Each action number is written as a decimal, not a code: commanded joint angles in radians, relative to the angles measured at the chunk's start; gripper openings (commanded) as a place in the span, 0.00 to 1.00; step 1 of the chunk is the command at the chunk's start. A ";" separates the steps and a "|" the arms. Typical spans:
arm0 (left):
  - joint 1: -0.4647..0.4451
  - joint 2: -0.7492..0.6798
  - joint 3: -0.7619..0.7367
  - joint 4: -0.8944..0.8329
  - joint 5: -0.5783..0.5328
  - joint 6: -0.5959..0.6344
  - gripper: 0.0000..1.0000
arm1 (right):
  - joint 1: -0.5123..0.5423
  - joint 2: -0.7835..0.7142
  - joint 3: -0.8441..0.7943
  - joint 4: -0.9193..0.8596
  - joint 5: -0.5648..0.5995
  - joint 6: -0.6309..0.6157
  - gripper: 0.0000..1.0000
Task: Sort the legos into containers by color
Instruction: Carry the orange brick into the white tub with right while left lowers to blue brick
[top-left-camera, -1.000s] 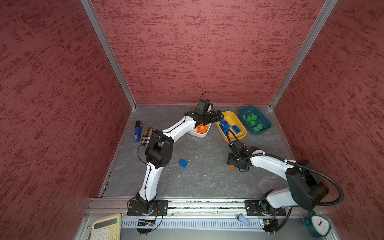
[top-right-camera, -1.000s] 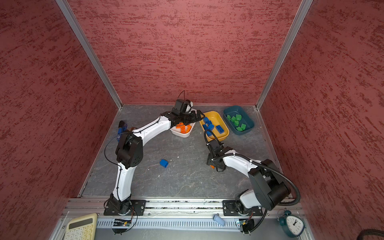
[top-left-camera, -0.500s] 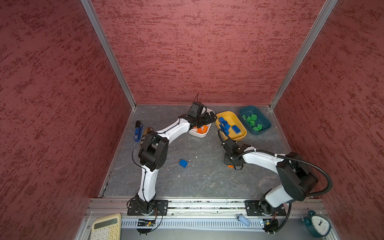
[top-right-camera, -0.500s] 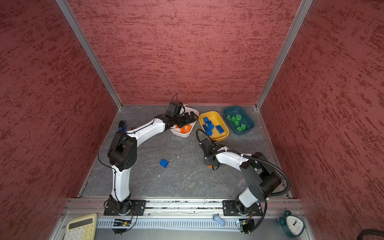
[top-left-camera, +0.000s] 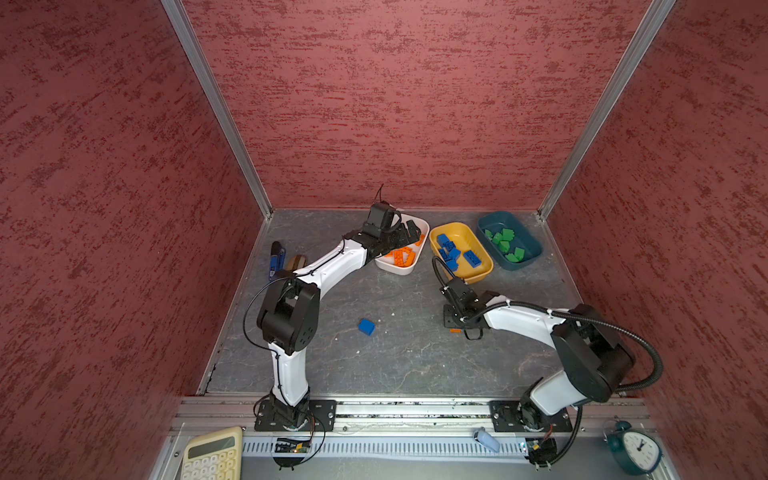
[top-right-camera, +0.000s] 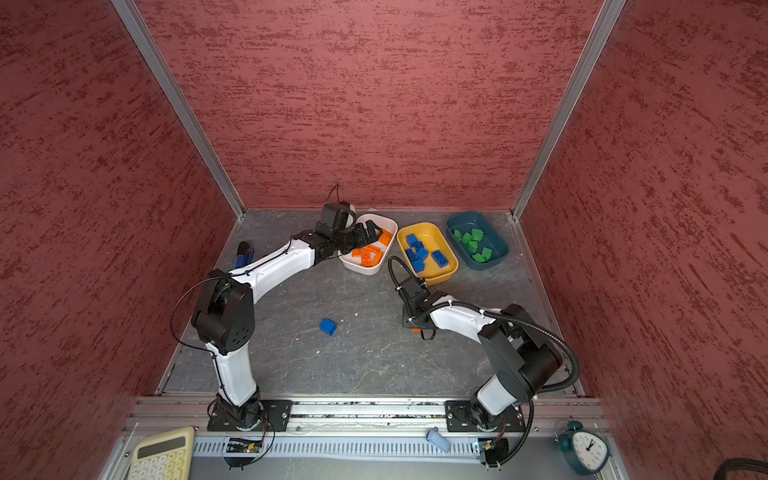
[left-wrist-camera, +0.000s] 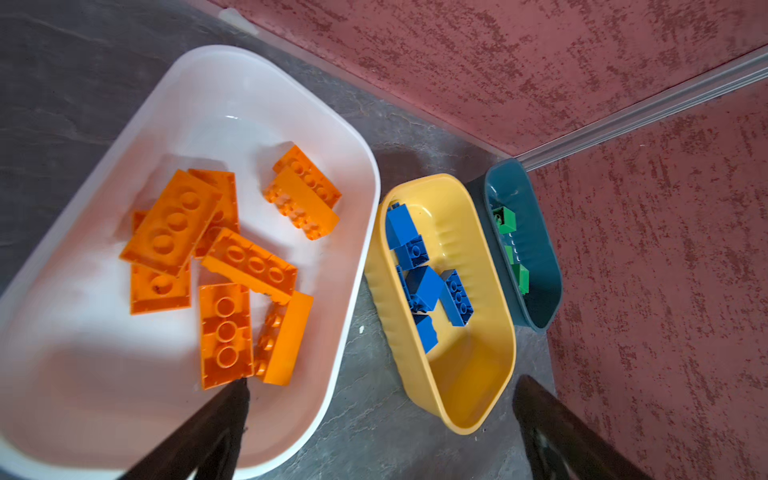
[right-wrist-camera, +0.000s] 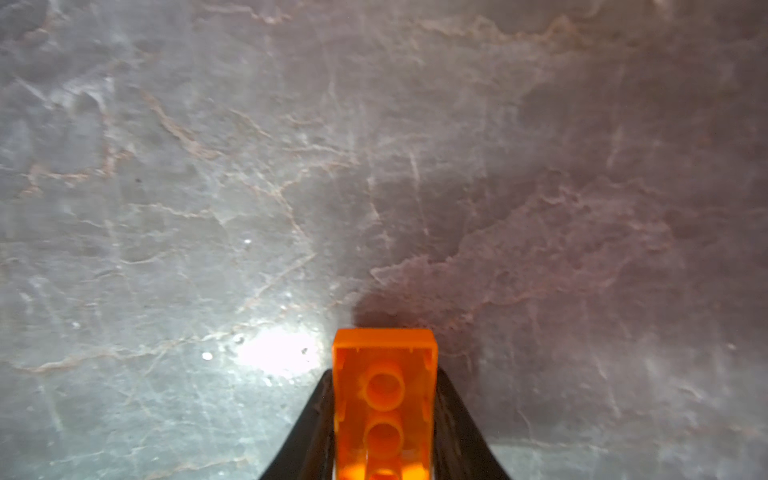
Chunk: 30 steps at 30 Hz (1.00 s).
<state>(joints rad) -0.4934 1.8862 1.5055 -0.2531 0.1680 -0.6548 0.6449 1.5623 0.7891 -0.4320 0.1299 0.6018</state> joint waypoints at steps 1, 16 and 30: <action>0.013 -0.056 -0.044 0.017 -0.047 0.017 1.00 | 0.007 -0.047 -0.006 0.102 -0.011 -0.045 0.25; 0.054 -0.304 -0.331 -0.039 -0.264 -0.042 0.99 | -0.005 0.164 0.333 0.437 -0.062 -0.217 0.24; -0.003 -0.471 -0.506 -0.358 -0.337 -0.159 0.99 | -0.104 0.603 0.881 0.402 -0.040 -0.398 0.25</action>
<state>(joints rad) -0.4900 1.4464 1.0271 -0.5201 -0.1589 -0.7719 0.5659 2.1059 1.5803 -0.0254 0.0978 0.2516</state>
